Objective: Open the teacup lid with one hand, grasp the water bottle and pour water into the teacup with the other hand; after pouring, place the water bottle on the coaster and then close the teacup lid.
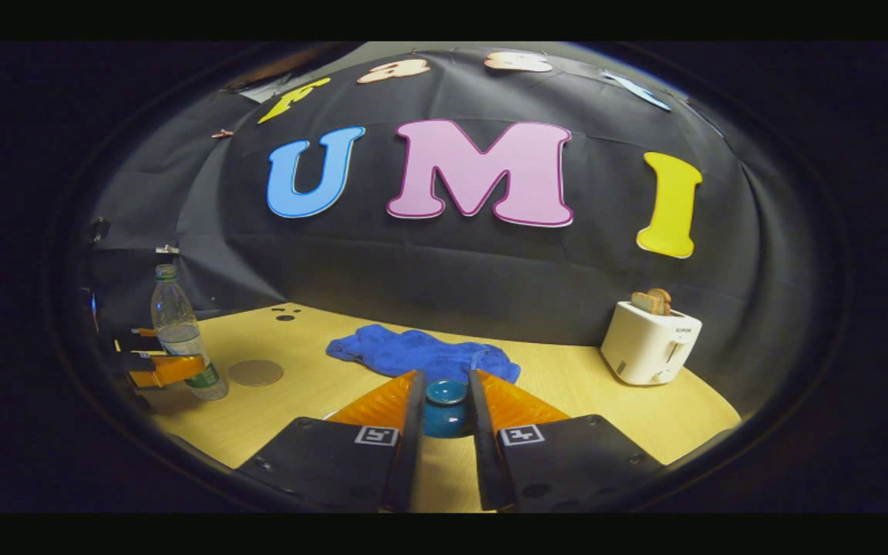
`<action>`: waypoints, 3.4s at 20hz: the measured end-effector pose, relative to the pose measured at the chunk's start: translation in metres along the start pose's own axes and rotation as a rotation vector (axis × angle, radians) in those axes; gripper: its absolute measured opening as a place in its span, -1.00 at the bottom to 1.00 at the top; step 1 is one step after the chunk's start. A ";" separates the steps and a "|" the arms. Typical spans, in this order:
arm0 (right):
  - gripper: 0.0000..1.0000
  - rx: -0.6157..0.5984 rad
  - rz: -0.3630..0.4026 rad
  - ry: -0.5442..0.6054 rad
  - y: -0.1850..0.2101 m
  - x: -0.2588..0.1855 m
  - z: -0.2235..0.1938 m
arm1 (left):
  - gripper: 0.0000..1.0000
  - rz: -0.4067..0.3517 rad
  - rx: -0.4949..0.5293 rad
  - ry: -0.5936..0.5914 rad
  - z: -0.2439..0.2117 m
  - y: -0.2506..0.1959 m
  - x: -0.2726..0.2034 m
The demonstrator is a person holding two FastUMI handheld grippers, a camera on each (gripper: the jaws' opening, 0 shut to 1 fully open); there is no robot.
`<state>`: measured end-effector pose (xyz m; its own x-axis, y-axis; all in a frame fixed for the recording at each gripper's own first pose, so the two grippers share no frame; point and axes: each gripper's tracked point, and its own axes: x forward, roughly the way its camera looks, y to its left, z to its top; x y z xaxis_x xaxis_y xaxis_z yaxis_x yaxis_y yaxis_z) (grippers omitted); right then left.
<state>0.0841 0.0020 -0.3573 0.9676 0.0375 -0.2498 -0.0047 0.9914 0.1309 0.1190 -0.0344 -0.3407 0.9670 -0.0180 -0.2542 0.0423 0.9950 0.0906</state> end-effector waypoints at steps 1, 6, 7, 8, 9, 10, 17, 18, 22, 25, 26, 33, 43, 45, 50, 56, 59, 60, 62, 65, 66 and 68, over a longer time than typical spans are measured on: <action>-0.24 0.007 -0.001 -0.001 -0.001 -0.001 0.000 | 0.43 0.005 0.042 0.001 0.003 0.000 0.002; -0.24 0.004 -0.015 -0.009 -0.008 -0.006 0.001 | 0.40 -0.026 0.303 0.017 0.014 -0.017 0.018; -0.24 -0.001 -0.016 -0.009 -0.009 -0.008 0.001 | 0.40 -0.042 0.335 0.025 0.014 -0.023 0.021; -0.34 -0.010 -0.022 -0.012 -0.012 -0.009 0.001 | 0.39 -0.059 0.359 0.032 0.013 -0.030 0.024; -0.34 -0.020 -0.023 -0.016 -0.013 -0.010 0.000 | 0.39 -0.075 0.385 0.043 0.012 -0.037 0.026; -0.24 -0.029 -0.026 -0.019 -0.015 -0.011 0.001 | 0.39 -0.091 0.416 0.056 0.009 -0.043 0.027; -0.24 -0.055 -0.050 -0.030 -0.038 -0.024 0.003 | 0.37 -0.171 0.693 0.093 0.009 -0.079 0.039; -0.24 -0.059 -0.054 -0.032 -0.042 -0.026 0.003 | 0.36 -0.167 0.740 0.088 0.011 -0.082 0.041; -0.39 -0.059 -0.068 -0.036 -0.054 -0.033 0.002 | 0.36 -0.160 0.910 0.066 0.017 -0.086 0.048; -0.35 -0.053 -0.075 -0.040 -0.062 -0.037 0.001 | 0.37 -0.178 1.002 0.081 0.013 -0.090 0.049; -0.35 -0.055 -0.078 -0.042 -0.064 -0.039 0.001 | 0.37 -0.184 1.028 0.092 0.012 -0.091 0.052; -0.44 -0.056 -0.082 -0.050 -0.077 -0.045 -0.001 | 0.36 -0.170 1.223 0.160 0.005 -0.089 0.061; -0.40 -0.049 -0.066 -0.060 -0.087 -0.051 -0.003 | 0.36 -0.128 1.421 0.184 0.010 -0.085 0.067; -0.44 -0.040 -0.062 -0.059 -0.088 -0.051 -0.004 | 0.37 -0.134 1.455 0.199 0.008 -0.085 0.067; -0.35 -0.034 -0.056 -0.074 -0.090 -0.052 -0.003 | 0.37 -0.130 1.546 0.203 0.015 -0.083 0.072; -0.34 -0.027 -0.050 -0.081 -0.096 -0.051 -0.008 | 0.37 -0.128 1.625 0.227 0.017 -0.084 0.075; -0.44 -0.014 -0.052 -0.086 -0.100 -0.052 -0.007 | 0.37 -0.113 1.663 0.225 0.021 -0.086 0.077; -0.44 -0.011 -0.053 -0.086 -0.100 -0.052 -0.008 | 0.37 -0.109 1.675 0.225 0.022 -0.086 0.077; -0.34 -0.005 -0.051 -0.086 -0.102 -0.052 -0.010 | 0.37 -0.101 1.692 0.224 0.024 -0.086 0.077; -0.24 -0.003 -0.051 -0.088 -0.105 -0.053 -0.011 | 0.37 -0.085 1.723 0.222 0.026 -0.087 0.077; -0.24 -0.003 -0.050 -0.091 -0.105 -0.054 -0.010 | 0.37 -0.081 1.731 0.225 0.028 -0.087 0.077; -0.24 -0.004 -0.047 -0.095 -0.106 -0.054 -0.009 | 0.37 -0.068 1.751 0.228 0.031 -0.086 0.077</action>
<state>0.0300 -0.1042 -0.3665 0.9863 -0.0211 -0.1638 0.0407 0.9923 0.1171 0.1977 -0.1242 -0.3386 0.9076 0.1138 -0.4042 0.4198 -0.2724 0.8658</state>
